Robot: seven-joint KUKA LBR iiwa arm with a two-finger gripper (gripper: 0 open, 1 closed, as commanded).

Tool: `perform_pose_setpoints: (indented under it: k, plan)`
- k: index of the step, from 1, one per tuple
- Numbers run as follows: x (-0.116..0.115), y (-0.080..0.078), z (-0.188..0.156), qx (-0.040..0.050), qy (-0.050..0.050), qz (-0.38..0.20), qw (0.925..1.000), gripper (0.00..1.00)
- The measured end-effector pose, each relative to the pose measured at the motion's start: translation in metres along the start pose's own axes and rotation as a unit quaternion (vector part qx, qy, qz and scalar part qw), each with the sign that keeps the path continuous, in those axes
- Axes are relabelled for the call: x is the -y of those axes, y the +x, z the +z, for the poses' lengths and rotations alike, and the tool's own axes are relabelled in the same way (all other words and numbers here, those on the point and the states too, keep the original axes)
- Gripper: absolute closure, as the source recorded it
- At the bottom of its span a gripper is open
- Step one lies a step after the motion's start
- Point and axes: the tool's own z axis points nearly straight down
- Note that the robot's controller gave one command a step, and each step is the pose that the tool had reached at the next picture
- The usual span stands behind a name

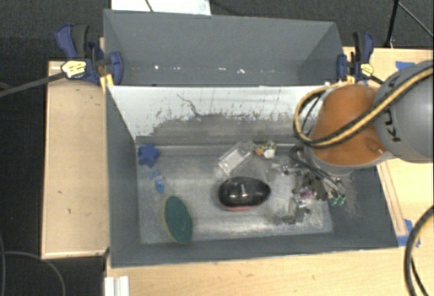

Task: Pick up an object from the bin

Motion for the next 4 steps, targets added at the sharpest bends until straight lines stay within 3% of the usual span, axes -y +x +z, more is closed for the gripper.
perform_pose_setpoints:
  k: [1, 2, 3, 4]
  plan:
    - [-0.081, -0.012, 0.018, 0.0011, 0.002, -0.127, 0.9919, 0.00]
    - [-0.079, -0.012, 0.018, 0.0011, 0.003, -0.127, 0.9919, 1.00]
    - [-0.055, -0.021, -0.013, 0.0035, 0.004, -0.139, 0.9903, 1.00]
    - [-0.056, -0.020, -0.011, 0.0019, 0.003, -0.140, 0.9901, 0.00]
